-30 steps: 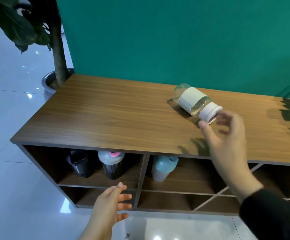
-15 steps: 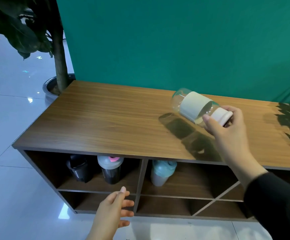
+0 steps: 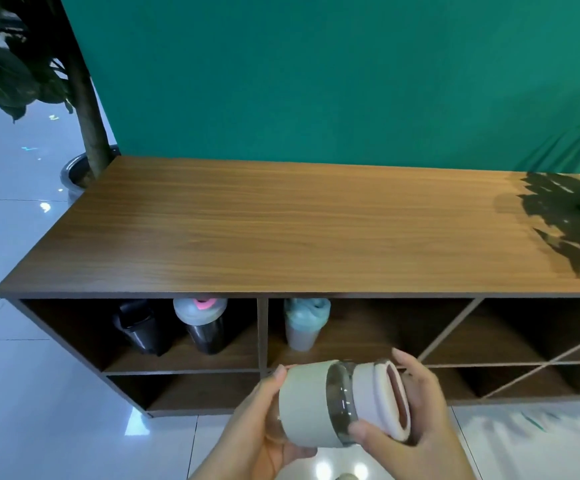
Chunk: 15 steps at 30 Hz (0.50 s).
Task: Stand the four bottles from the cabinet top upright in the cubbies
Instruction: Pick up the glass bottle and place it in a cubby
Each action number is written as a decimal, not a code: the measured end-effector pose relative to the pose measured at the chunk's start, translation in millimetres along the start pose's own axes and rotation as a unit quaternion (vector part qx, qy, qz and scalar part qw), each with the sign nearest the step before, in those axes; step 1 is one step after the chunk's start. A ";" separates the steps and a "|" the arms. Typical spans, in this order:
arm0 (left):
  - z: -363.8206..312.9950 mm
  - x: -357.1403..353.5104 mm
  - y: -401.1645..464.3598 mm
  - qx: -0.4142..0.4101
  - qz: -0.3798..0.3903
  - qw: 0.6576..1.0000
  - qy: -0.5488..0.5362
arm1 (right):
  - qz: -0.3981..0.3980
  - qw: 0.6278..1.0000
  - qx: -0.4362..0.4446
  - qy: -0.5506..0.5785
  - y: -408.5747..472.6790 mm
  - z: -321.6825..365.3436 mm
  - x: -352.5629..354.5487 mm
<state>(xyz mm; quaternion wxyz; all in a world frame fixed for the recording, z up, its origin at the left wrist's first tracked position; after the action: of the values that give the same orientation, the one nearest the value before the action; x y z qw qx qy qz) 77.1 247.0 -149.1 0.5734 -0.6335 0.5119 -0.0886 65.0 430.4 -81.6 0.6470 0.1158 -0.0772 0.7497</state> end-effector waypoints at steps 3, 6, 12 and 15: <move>10.6 -4.4 11.3 0.004 -0.009 1.000 -0.015 | -0.106 0.989 -0.101 0.038 8.7 -28.8 -0.2; 10.2 -15.8 21.5 0.006 -0.029 0.999 -0.022 | -0.141 0.974 -0.163 0.075 19.7 -51.8 3.1; 8.5 -22.8 35.9 0.003 -0.085 0.992 0.098 | -0.128 0.985 -0.112 0.007 55.6 -67.0 24.5; 5.7 -12.7 38.2 0.013 -0.128 0.974 0.186 | -0.100 0.990 -0.052 -0.089 80.0 -77.4 31.5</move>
<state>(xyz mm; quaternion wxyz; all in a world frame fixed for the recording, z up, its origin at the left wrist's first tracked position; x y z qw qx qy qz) 54.4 267.1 -176.1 0.4604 -0.6584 0.5231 -0.2845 -23.9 468.9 -144.7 0.7147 0.1552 -0.1609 0.6628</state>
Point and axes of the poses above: each hand's wrist, its own y-axis towards the middle knuckle, its own x-axis out of the back of the hand, z = x × y, the point moved 5 cm from there along y, towards the middle knuckle, and after that the axes turned 9 degrees about x, right-handed, at the moved point
